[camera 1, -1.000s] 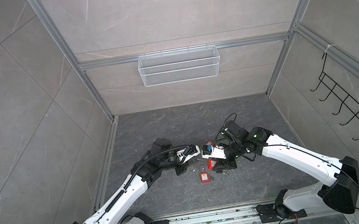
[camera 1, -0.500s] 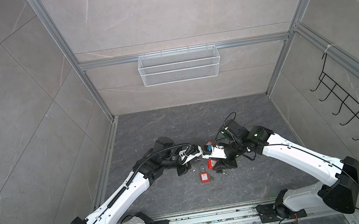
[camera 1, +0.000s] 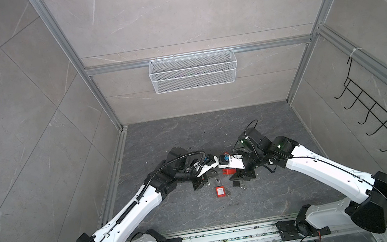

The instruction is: Lock with the key

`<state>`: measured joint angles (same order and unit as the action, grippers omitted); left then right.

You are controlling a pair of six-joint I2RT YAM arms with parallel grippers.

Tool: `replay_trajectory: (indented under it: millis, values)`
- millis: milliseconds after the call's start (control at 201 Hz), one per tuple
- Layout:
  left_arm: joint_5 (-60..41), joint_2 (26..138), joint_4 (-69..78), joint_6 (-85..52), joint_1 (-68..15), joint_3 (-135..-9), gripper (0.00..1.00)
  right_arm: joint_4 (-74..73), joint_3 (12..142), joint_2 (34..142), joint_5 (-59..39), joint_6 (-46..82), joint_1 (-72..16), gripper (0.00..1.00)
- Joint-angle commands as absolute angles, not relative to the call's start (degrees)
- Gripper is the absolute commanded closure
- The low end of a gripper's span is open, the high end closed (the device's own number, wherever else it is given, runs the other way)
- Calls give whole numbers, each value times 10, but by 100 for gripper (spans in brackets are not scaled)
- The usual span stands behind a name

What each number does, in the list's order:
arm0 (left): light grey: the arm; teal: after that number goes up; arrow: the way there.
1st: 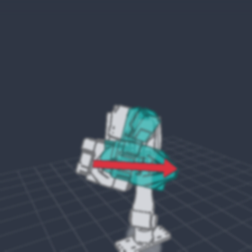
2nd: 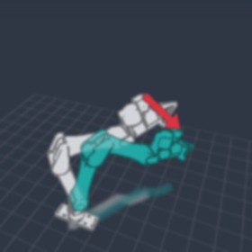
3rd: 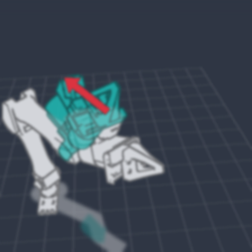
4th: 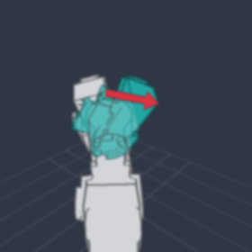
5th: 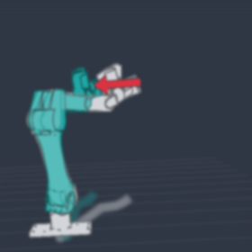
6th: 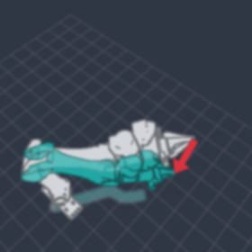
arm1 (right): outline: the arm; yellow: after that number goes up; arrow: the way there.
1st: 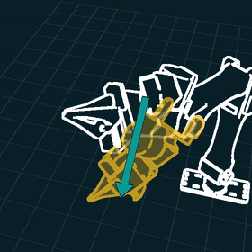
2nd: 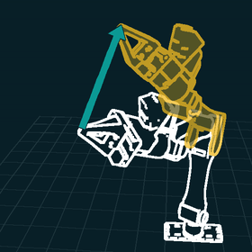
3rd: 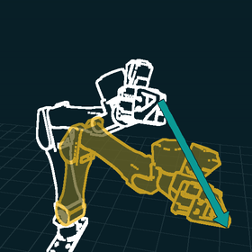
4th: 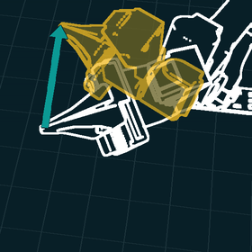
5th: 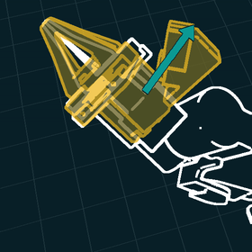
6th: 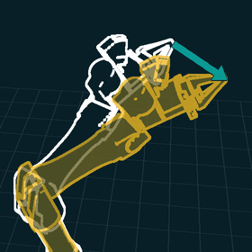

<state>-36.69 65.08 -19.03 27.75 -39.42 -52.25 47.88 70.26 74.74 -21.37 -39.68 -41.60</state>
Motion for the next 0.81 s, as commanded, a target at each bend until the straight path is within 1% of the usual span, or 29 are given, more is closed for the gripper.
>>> replay_trajectory:
  millis: [0,120,408,727,802]
  values:
    - [-402,631,-158,252,-400,-525,100,475,684,727,-210,-398,-411,42]
    - [-402,629,-167,253,-405,-529,100,483,677,728,-213,-404,-405,44]
    - [-396,627,-179,258,-414,-538,100,500,677,725,-254,-418,-393,54]
    - [-396,628,-183,255,-423,-542,100,513,681,732,-300,-419,-391,61]
    - [-393,626,-183,256,-424,-542,100,513,683,733,-316,-418,-391,62]
